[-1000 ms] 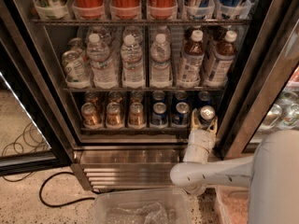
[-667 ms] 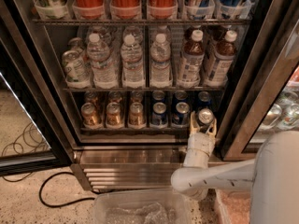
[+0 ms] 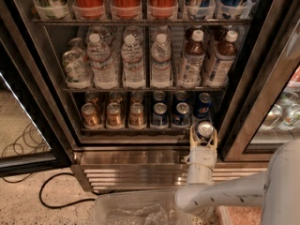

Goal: Pick pepsi can from bottom shelf of fridge

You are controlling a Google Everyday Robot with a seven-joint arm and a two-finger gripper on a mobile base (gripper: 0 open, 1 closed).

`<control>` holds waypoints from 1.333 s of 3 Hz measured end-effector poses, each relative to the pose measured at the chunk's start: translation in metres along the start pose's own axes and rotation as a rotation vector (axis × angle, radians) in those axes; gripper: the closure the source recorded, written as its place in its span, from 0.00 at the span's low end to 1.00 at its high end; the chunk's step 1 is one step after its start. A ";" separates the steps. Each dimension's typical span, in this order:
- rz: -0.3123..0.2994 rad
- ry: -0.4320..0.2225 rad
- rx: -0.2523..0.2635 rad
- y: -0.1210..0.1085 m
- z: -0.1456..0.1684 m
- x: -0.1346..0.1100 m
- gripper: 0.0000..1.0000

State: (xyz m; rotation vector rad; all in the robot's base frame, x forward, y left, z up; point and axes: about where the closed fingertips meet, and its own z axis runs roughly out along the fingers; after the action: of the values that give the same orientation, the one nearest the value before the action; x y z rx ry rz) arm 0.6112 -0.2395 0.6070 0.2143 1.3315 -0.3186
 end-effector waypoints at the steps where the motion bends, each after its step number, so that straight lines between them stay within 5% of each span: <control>1: -0.022 0.019 -0.015 -0.005 -0.016 0.005 1.00; 2: -0.010 0.038 -0.032 -0.016 -0.039 -0.002 1.00; 4: 0.170 0.057 -0.172 -0.035 -0.079 -0.048 1.00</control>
Offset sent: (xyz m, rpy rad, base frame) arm -0.0906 -0.0276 0.0185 -0.0002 -0.0408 -0.0457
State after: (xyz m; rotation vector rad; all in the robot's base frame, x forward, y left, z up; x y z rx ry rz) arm 0.5165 -0.2413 0.6366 0.1915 1.3790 -0.0547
